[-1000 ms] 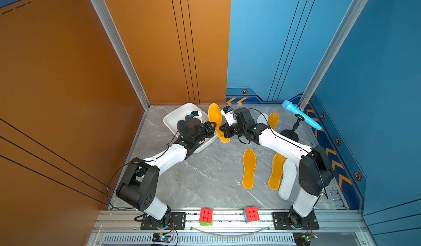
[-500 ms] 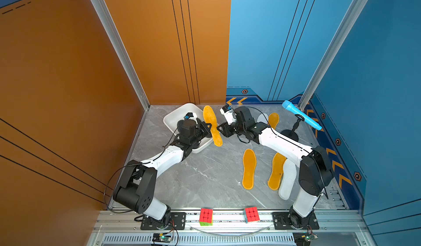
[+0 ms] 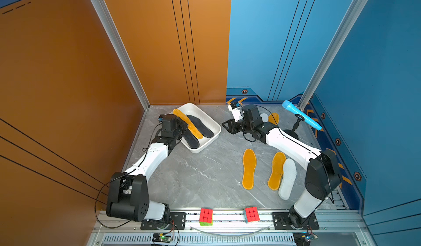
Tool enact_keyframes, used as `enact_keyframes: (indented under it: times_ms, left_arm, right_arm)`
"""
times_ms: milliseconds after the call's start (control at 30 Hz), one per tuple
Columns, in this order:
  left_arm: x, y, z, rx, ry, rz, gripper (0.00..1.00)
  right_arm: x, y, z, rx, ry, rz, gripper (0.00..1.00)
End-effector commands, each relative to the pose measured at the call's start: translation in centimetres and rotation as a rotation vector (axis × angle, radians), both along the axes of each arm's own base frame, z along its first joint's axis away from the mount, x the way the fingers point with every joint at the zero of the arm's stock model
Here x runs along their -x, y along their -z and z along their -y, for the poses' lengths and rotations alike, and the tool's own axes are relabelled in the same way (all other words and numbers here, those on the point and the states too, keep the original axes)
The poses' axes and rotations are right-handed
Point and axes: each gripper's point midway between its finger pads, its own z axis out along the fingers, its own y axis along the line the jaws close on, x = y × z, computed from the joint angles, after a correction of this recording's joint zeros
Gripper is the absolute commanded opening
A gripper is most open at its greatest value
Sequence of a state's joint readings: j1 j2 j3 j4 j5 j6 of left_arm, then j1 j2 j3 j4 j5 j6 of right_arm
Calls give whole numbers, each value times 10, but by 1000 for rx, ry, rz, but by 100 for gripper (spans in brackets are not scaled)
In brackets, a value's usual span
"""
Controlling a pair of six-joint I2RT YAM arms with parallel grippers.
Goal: Put the insoles into the storage box
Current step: Place the insole in the storage box.
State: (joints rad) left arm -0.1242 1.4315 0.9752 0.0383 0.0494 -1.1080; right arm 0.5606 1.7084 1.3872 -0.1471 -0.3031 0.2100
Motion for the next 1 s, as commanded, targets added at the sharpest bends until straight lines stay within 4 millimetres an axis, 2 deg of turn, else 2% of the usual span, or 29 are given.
enact_keyframes:
  times_ms: [0,33,267,433,667,967]
  left_arm:
    - [-2,23,-14,-41,-42,-104,0]
    - [-10,15,-14,-42,-46,-94,0]
    - [-40,42,-12,27,-4,-169,0]
    - [-52,58,-9,51,-4,-203,0]
    - [-57,82,-7,68,21,-245,0]
    - [-53,92,-12,34,28,-293,0]
  right_arm:
    - [4,-2,1,-33,-10,-13,43]
    - [4,-1,2,-34,-10,-16,43]
    - [5,2,9,-55,-4,-27,43]
    - [3,9,14,-60,4,-42,43]
    - [2,13,18,-64,14,-55,43]
    - [1,16,21,-76,24,-67,43]
